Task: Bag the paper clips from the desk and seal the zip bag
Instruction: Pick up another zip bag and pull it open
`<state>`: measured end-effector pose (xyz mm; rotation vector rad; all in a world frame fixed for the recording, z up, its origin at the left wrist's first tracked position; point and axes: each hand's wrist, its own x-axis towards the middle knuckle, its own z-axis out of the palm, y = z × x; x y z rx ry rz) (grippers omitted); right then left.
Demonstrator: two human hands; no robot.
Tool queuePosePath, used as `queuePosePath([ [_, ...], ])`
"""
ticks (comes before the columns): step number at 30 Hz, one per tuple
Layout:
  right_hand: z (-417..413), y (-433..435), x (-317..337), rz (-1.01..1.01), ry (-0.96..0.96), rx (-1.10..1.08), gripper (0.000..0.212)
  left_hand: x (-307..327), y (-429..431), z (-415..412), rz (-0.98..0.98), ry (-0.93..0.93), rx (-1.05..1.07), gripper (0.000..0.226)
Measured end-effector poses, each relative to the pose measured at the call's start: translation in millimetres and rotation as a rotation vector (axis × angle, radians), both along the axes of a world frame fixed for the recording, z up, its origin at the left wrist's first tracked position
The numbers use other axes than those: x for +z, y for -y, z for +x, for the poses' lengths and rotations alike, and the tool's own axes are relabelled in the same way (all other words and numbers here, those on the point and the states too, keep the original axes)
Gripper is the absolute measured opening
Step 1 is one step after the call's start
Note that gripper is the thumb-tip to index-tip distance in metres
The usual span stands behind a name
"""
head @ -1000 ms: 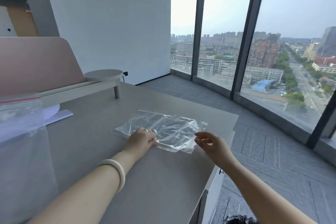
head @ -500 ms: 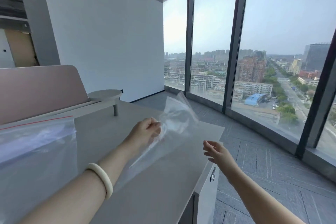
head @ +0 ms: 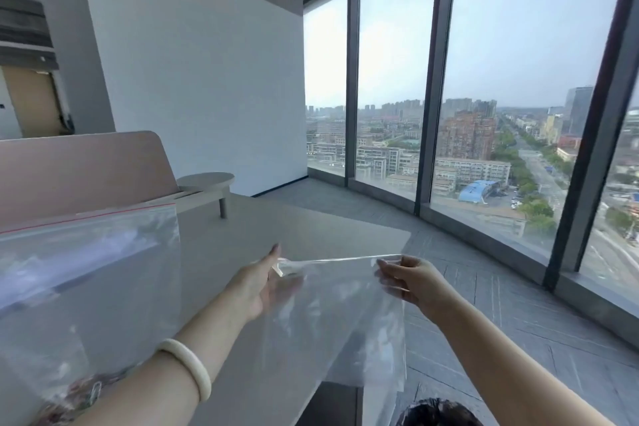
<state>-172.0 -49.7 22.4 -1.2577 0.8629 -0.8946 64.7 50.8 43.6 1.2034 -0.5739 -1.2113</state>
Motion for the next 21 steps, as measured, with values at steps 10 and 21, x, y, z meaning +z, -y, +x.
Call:
queuePosePath([
  [10, -136.9, -31.1, 21.1, -0.43, -0.447, -0.154, 0.068, -9.1, 31.4, -109.4, -0.206, 0.562, -0.203, 0.026],
  [21, -224.5, -18.1, -24.4, -0.165, -0.369, -0.138, 0.033, -53.1, 84.0, -183.3, -0.146, 0.349, -0.375, 0.01],
])
